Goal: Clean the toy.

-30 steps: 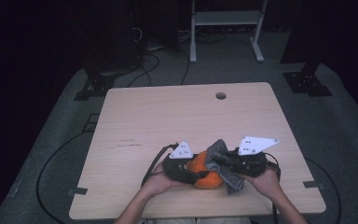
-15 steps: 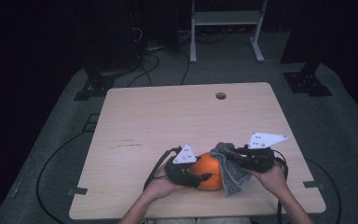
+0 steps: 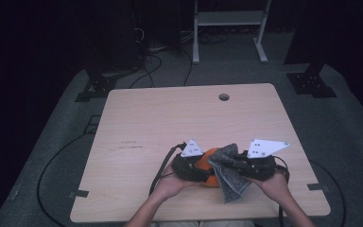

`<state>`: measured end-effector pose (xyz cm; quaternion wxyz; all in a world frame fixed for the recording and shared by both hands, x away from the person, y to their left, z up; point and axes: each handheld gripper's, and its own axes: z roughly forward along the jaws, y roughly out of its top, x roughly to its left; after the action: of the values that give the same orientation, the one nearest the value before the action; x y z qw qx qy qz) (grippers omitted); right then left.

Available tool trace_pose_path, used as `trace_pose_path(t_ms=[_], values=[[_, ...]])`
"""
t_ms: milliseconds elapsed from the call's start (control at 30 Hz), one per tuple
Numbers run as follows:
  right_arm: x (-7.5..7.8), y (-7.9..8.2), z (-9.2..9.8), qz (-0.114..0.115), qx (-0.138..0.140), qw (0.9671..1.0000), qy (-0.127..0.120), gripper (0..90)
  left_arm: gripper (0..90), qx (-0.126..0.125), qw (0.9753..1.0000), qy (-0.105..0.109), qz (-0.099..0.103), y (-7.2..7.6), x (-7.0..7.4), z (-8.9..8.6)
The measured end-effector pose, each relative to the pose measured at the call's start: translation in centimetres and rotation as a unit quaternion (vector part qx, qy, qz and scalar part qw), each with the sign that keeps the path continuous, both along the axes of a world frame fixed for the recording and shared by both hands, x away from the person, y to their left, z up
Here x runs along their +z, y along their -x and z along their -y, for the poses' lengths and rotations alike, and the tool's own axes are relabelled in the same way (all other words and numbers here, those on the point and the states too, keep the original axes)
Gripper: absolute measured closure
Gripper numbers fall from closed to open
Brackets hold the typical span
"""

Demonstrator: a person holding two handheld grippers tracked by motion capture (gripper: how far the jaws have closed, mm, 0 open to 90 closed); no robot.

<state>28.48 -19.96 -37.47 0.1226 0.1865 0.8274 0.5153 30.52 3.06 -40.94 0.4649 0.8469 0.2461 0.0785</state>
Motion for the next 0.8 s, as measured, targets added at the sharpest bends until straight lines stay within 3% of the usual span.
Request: trace_pose_path(t_ms=[100, 267, 333, 433, 500, 567, 633, 700, 800], values=[[0.3, -0.6, -1.0, 0.01, 0.001, 0.9999, 0.011, 79.8, 34.1, -0.001, 0.9998, -0.016, 0.013, 0.4, 0.2, 0.5], [-0.5, -1.9, 1.0, -0.011, -0.031, 0.9993, -0.018, 79.7, 33.1, -0.017, 0.9998, -0.009, 0.005, 0.5, -0.1, -0.1], [-0.9, -2.1, 1.9, -0.017, -0.047, 0.9985, -0.024, 79.7, 28.8, -0.031, 0.9995, -0.003, 0.008, 0.5, -0.2, -0.4], [-1.6, -1.8, 2.9, -0.026, -0.051, 0.998, -0.025, 79.7, 18.6, -0.058, 0.9982, 0.012, 0.007, 0.2, -0.2, -1.0], [-1.8, -1.6, 3.1, -0.028, -0.039, 0.9984, -0.032, 79.6, 11.3, -0.066, 0.9978, 0.0, 0.007, -0.5, -0.4, -1.1], [-1.9, -1.4, 3.0, -0.027, -0.034, 0.9986, -0.029, 79.6, 6.1, -0.087, 0.9959, 0.005, -0.024, -1.4, -1.0, -1.0], [-1.9, -1.3, 2.8, -0.024, -0.031, 0.9989, -0.025, 79.5, 4.8, -0.099, 0.9944, 0.009, -0.038, -1.9, -1.7, -0.8], [-2.0, -1.3, 2.7, -0.019, -0.032, 0.9991, -0.02, 79.5, 13.5, -0.098, 0.9947, 0.017, -0.025, -1.7, -1.8, -1.0], [-1.8, -1.5, 2.9, -0.021, -0.041, 0.9985, -0.03, 79.6, 32.3, -0.072, 0.9971, 0.026, 0.005, -0.9, -0.9, -1.4]])
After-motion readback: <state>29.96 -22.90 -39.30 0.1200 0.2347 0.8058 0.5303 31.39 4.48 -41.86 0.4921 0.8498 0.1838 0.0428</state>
